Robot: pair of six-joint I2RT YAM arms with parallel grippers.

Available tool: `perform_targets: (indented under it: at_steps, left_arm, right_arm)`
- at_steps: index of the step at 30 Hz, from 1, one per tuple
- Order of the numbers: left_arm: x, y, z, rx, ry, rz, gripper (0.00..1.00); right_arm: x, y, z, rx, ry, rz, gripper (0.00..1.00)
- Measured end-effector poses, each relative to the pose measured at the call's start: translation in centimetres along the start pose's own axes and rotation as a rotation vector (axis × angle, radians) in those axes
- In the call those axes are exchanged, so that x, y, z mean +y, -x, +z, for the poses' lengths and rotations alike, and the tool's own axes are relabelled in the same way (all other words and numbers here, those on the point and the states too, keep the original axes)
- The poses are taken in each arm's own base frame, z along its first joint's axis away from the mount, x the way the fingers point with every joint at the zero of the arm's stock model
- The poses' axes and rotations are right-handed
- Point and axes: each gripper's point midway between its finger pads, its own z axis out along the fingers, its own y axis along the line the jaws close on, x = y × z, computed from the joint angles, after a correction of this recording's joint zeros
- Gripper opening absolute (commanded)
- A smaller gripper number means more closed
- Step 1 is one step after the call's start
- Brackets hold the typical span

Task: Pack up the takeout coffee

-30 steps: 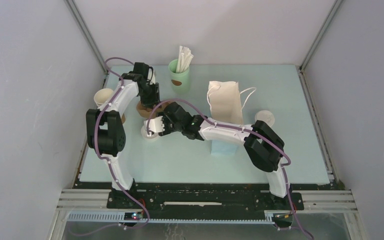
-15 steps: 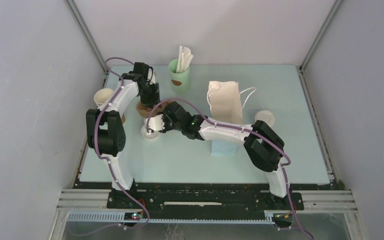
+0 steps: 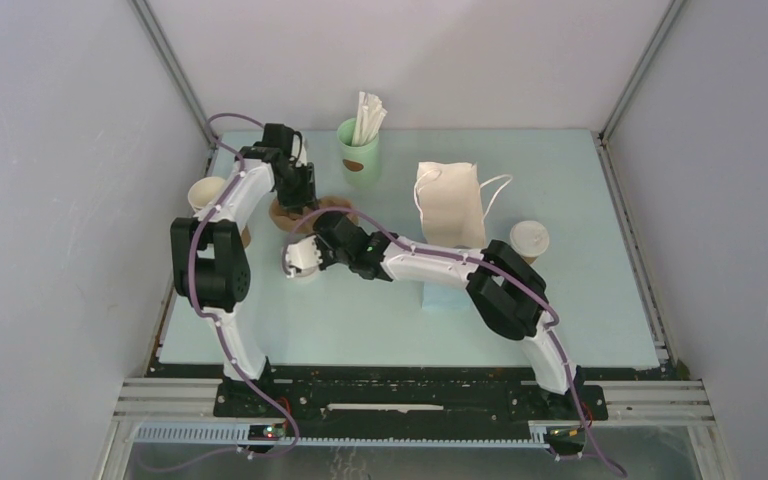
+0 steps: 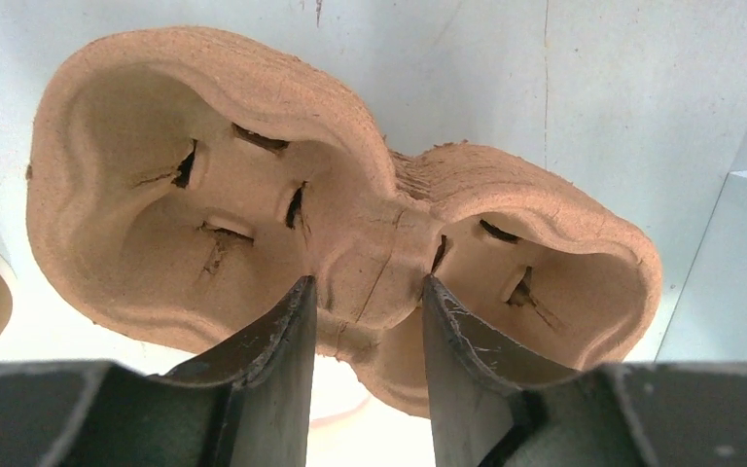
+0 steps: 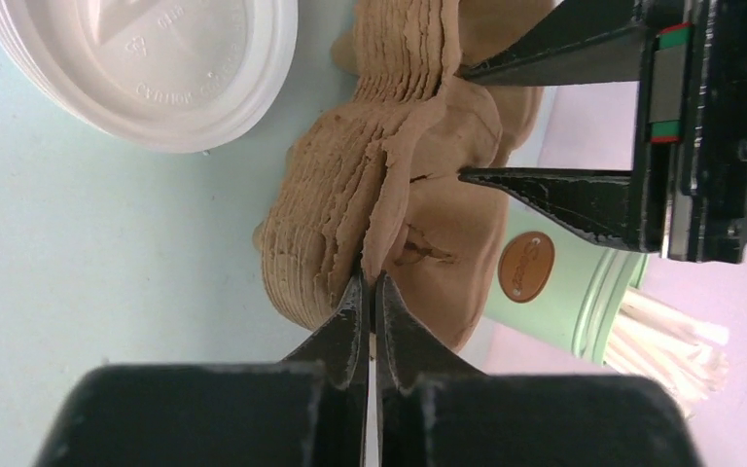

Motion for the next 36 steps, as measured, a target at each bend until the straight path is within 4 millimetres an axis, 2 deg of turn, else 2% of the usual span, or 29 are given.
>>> perform_targets:
  at_steps: [5,8,9,10,13,16,18,21,24,26,31,34,36]
  left_arm:
    - [-0.1,0.1,-0.4,-0.008,-0.001,-0.001,0.58]
    - [-0.5,0.4,-2.1,-0.034,-0.005,-0.007,0.7]
    - [-0.6,0.8,-3.3,-0.057,-0.001,-0.011,0.73]
    - [-0.7,1.2,-4.4,-0.081,0.005,-0.012,0.81]
    - [-1.3,3.7,-9.3,-0.218,0.016,-0.022,0.87]
    - [-1.6,5.5,-13.9,-0.353,0.026,-0.036,0.87]
    - [-1.6,5.9,-16.6,-0.421,0.034,-0.046,0.87]
    - [-1.4,5.5,-18.8,-0.476,0.041,-0.066,0.85]
    - [-0.7,3.8,-19.8,-0.493,0.05,-0.089,0.85]
    - [0.0,2.3,-20.2,-0.506,0.058,-0.115,0.84]
    - [2.4,-3.5,-20.5,-0.534,0.025,-0.252,0.85]
    - [2.8,-7.0,-19.4,-0.54,-0.041,-0.348,0.9]
    - [1.9,-9.3,-17.7,-0.499,-0.118,-0.398,0.91]
  right_arm:
    - [-0.2,0.2,-0.4,0.004,0.015,0.001,0.0]
    - [0.2,0.0,-0.4,-0.002,0.035,0.028,0.0]
    - [0.3,-0.1,-0.3,-0.003,0.041,0.039,0.0]
    - [0.3,-0.2,-0.3,-0.001,0.043,0.048,0.0]
    - [0.1,-0.2,-0.4,-0.014,0.036,0.079,0.0]
    - [-0.1,-0.2,-0.7,-0.024,0.03,0.113,0.0]
    - [-0.3,0.1,-1.0,-0.032,0.027,0.136,0.0]
    - [-0.8,0.2,-1.3,-0.06,0.037,0.174,0.0]
    - [-1.2,0.5,-1.7,-0.07,0.036,0.189,0.0]
    - [-0.6,0.3,-2.2,-0.093,0.045,0.214,0.0]
    - [-0.6,0.6,-2.5,-0.126,0.074,0.268,0.0]
    - [-0.5,0.7,-2.4,-0.139,0.083,0.293,0.0]
    - [-0.6,0.8,-2.4,-0.147,0.085,0.305,0.0]
